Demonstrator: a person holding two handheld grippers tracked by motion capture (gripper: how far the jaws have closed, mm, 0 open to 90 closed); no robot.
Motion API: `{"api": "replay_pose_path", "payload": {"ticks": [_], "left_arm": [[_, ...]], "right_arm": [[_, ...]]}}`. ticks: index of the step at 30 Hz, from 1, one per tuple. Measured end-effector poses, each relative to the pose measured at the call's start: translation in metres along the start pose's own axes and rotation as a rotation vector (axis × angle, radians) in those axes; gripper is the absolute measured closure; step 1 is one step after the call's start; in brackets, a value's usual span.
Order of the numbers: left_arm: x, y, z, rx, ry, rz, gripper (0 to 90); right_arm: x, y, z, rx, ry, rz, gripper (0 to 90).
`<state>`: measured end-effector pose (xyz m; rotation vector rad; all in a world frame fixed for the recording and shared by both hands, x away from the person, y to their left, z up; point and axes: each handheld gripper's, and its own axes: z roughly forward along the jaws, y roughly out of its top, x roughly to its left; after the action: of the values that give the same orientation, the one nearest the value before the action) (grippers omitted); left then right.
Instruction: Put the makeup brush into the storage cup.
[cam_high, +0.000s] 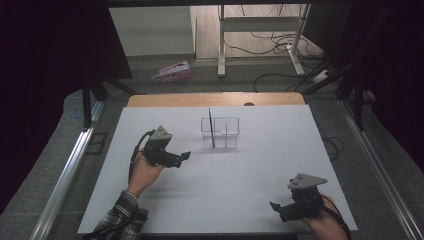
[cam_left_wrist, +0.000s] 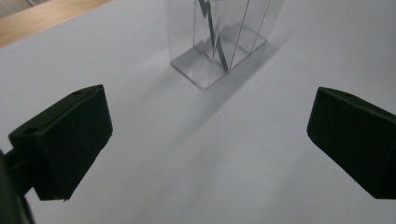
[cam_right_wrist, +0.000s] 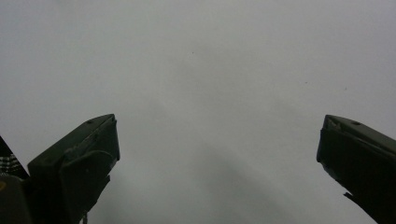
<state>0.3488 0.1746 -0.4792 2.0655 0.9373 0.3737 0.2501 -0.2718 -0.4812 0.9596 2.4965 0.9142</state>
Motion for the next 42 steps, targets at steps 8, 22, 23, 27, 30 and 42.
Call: {"api": "replay_pose_path", "payload": {"ticks": [8, 22, 23, 27, 30, 42], "left_arm": [[0.002, -0.011, -0.002, 0.030, 0.019, -0.009, 0.4], [-0.003, -0.021, -0.016, 0.047, 0.036, -0.003, 0.4], [-0.003, -0.022, -0.018, 0.046, 0.038, -0.004, 0.4], [-0.005, -0.026, -0.024, 0.040, 0.042, -0.009, 0.4], [-0.007, -0.029, -0.027, 0.039, 0.044, -0.012, 0.5], [-0.018, -0.036, -0.038, 0.041, 0.064, 0.006, 0.7]], "right_arm": [[0.000, 0.000, 0.000, -0.001, 0.003, -0.003, 0.0], [-0.003, -0.001, -0.001, -0.017, 0.001, 0.025, 0.0], [-0.003, -0.001, -0.002, -0.018, 0.001, 0.024, 0.0], [-0.003, -0.001, -0.002, -0.018, 0.000, 0.024, 0.0], [-0.003, -0.001, -0.002, -0.017, 0.001, 0.024, 0.0], [-0.003, -0.001, -0.001, -0.014, 0.000, 0.024, 0.0]]}}
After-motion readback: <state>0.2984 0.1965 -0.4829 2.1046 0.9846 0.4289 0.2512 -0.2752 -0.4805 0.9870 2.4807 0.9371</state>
